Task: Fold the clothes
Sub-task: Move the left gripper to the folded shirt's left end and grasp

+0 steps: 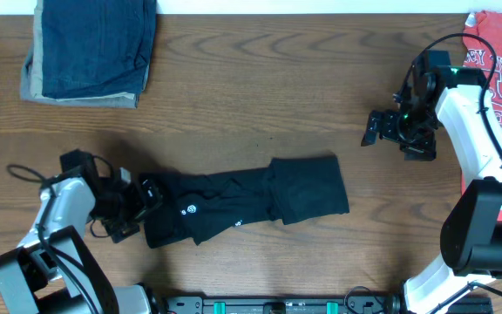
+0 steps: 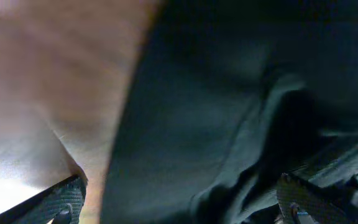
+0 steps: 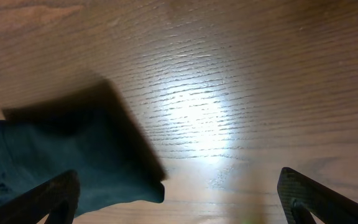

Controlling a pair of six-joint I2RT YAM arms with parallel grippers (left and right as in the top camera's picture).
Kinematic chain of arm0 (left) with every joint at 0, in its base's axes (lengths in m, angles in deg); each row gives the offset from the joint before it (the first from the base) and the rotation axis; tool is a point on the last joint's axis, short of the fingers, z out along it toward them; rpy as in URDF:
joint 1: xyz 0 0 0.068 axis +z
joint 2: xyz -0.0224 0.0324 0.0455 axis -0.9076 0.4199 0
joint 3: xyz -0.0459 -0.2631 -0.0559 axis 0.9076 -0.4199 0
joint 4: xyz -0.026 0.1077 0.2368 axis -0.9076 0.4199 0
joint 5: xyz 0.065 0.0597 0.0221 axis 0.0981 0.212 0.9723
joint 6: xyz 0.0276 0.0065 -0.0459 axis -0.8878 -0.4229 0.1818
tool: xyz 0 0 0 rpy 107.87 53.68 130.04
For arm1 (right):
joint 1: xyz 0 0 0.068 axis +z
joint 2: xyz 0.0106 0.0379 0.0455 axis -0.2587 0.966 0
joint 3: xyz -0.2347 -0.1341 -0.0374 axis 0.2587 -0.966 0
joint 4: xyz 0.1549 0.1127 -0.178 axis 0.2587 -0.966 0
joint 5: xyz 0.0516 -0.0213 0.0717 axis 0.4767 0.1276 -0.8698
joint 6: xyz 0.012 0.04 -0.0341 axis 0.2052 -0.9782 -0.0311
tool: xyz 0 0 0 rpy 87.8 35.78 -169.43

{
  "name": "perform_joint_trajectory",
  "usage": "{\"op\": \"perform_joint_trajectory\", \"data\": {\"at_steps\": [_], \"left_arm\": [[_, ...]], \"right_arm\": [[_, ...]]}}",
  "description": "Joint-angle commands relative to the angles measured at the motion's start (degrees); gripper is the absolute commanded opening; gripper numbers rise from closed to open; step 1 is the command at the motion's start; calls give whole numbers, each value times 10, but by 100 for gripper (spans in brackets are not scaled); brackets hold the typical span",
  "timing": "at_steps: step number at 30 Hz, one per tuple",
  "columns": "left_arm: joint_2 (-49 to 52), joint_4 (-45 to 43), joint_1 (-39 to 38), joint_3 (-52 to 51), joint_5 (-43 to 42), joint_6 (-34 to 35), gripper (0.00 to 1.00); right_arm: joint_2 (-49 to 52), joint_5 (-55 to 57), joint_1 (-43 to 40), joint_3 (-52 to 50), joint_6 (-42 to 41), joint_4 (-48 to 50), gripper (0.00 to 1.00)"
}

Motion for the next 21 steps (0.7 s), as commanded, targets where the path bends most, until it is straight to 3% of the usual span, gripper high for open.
{"op": "perform_joint_trajectory", "data": {"at_steps": [1,10,21], "left_arm": [[25,-34,-28,-28,-6,-11,99],[25,-99,-59,-28,-5,-33,100],[25,-84,-59,-28,-6,-52,70]], "right_arm": [[-8,-6,8,-3,7,-2,99],[-8,-6,19,-3,7,-7,99],[-8,-17,20,-3,7,-6,99]]}}
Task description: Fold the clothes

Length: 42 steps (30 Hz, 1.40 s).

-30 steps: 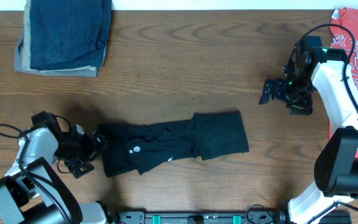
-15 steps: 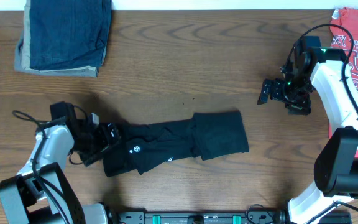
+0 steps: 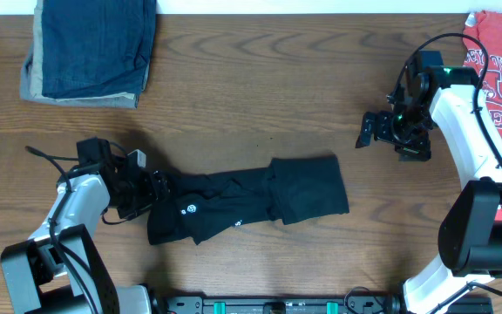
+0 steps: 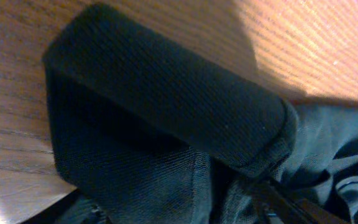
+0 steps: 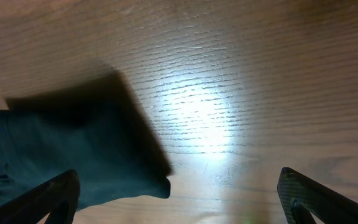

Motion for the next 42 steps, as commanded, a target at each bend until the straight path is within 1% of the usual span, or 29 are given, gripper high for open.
{"op": "perform_joint_trajectory", "data": {"at_steps": [1,3,9,11,14,15,19,24,29,32,36,39,42], "left_arm": [[21,11,-2,-21,13,-14,65],[21,12,-2,-21,13,-14,64],[21,16,-2,-21,13,-14,64],[21,16,-2,-21,-5,-23,64],[21,16,-2,-21,-73,-52,78],[21,17,-2,-21,-94,-55,81],[21,23,-7,-21,-135,-55,84],[21,32,-19,-21,-133,-70,84],[21,47,-20,-21,-97,-74,84],[21,63,-20,-21,-94,-87,84],[21,66,-19,-21,-94,-88,84],[21,66,-19,-21,-94,-72,84],[21,64,-19,-21,-95,-34,84]], "right_arm": [[-7,-11,3,-3,5,-2,99],[-7,-11,3,-3,5,-1,99],[-7,-13,3,-3,4,-2,99],[-7,-13,3,-3,4,-2,99],[-7,-13,3,-3,3,0,99],[-7,-13,3,-3,3,1,99],[-7,-18,3,-3,4,-2,99],[-7,-20,10,-3,4,-2,99],[-7,-19,25,-3,4,-2,99],[-7,-19,33,-3,4,2,99],[-7,-19,44,-3,4,7,99],[-7,-19,50,-3,4,7,99],[-7,-19,54,-3,4,10,99]]}}
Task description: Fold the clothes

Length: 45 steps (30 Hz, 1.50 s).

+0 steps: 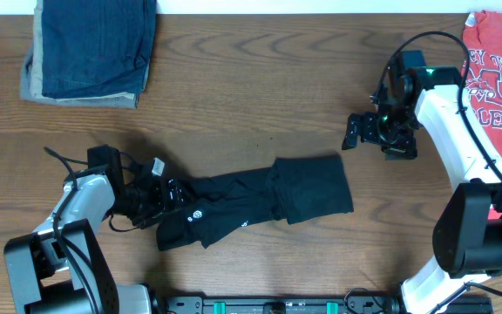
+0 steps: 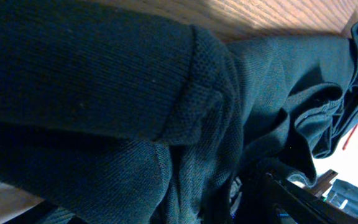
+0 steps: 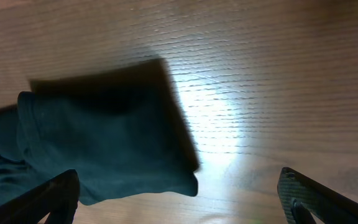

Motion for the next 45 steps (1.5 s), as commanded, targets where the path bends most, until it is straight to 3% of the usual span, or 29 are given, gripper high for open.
{"op": "perform_joint_trajectory", "data": {"at_steps": [1,11,21,32,45], "left_arm": [[10,2,-3,-9,12,39,85],[10,7,-3,-9,-10,80,89],[10,15,0,-9,-9,32,91],[10,37,68,-9,-56,-9,93],[10,68,28,-23,-74,-37,93]], "right_arm": [[-8,-5,9,-2,4,4,99],[-8,-5,10,-2,6,4,99],[-8,-5,10,-2,30,-10,99],[-8,-5,10,-2,36,-14,99],[-8,-5,10,-2,36,-5,99]]}}
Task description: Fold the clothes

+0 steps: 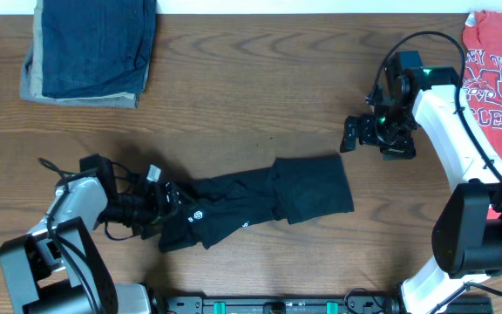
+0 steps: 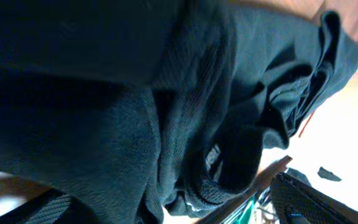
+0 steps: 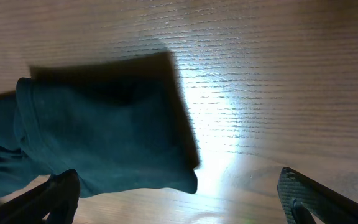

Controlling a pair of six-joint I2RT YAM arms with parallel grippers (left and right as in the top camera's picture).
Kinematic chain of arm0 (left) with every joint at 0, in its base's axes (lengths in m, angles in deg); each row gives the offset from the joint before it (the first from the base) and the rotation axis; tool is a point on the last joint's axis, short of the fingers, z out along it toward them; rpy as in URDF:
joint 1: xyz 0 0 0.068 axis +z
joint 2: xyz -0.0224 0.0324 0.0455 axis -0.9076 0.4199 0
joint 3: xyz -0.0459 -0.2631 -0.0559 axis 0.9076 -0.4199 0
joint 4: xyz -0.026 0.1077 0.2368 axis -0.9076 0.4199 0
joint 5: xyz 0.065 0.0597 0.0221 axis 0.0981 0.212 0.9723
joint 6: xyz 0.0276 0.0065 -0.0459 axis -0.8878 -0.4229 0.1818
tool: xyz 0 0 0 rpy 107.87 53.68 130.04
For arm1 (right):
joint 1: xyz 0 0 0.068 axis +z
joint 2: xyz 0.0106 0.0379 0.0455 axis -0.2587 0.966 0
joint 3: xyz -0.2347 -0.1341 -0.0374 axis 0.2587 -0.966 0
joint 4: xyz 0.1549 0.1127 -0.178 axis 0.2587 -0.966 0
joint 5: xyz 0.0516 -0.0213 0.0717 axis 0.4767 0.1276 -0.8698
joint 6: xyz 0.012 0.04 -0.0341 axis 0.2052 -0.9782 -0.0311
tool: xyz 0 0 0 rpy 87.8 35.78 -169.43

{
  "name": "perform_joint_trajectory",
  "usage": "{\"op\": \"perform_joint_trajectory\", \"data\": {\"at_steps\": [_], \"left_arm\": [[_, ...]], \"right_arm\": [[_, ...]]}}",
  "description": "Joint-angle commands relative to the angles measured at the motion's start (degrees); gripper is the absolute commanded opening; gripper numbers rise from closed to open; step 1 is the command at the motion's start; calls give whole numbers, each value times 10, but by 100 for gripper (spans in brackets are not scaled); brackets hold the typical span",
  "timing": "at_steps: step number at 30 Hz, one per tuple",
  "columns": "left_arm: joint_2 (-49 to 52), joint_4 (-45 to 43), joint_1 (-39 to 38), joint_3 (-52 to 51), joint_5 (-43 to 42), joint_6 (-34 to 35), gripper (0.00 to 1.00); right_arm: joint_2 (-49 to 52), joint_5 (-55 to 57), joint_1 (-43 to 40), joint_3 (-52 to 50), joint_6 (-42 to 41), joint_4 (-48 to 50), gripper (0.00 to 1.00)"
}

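Note:
A black garment (image 1: pixel 268 199) lies crumpled in a long strip across the middle of the wooden table (image 1: pixel 260 96). My left gripper (image 1: pixel 159 205) sits at its bunched left end. In the left wrist view dark cloth (image 2: pixel 135 93) fills the frame, and the left gripper (image 2: pixel 173 205) is open with fabric between its wide-set fingers. My right gripper (image 1: pixel 349 135) hovers open above bare wood, up and right of the garment's flat right end (image 3: pixel 104 137). Nothing is between the fingers of the right gripper (image 3: pixel 182 193).
A folded stack of blue jeans (image 1: pixel 90 48) lies at the back left. A red printed T-shirt (image 1: pixel 495 61) lies at the back right edge, beside the right arm. Bare wood runs between these and the garment.
My left gripper has shifted slightly down and left at the garment's left end, which sits a little lower. The right gripper has hardly moved.
My left gripper was at the garment's left end, the right one open well to the upper right. The left then sat higher on that end. Later that end lay bunched further right and the right gripper had come closer. Both now stay about there.

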Motion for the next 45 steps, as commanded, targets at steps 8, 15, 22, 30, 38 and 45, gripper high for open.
{"op": "perform_joint_trajectory", "data": {"at_steps": [8,15,22,30,38,45], "left_arm": [[7,-27,-15,-38,25,-11,94],[6,-73,-15,-42,25,11,92],[6,-94,-15,-42,28,25,74],[6,-96,-15,-42,28,25,35],[6,-93,-15,-19,51,70,6],[-11,-23,-15,40,180,111,6]], "right_arm": [[-8,-2,5,-2,6,3,99],[-8,-3,5,-2,6,3,99],[-8,-3,5,-2,6,4,99],[-8,-2,5,-2,6,3,99],[-8,-2,5,-2,6,2,99],[-8,-2,5,-2,6,-1,99]]}}
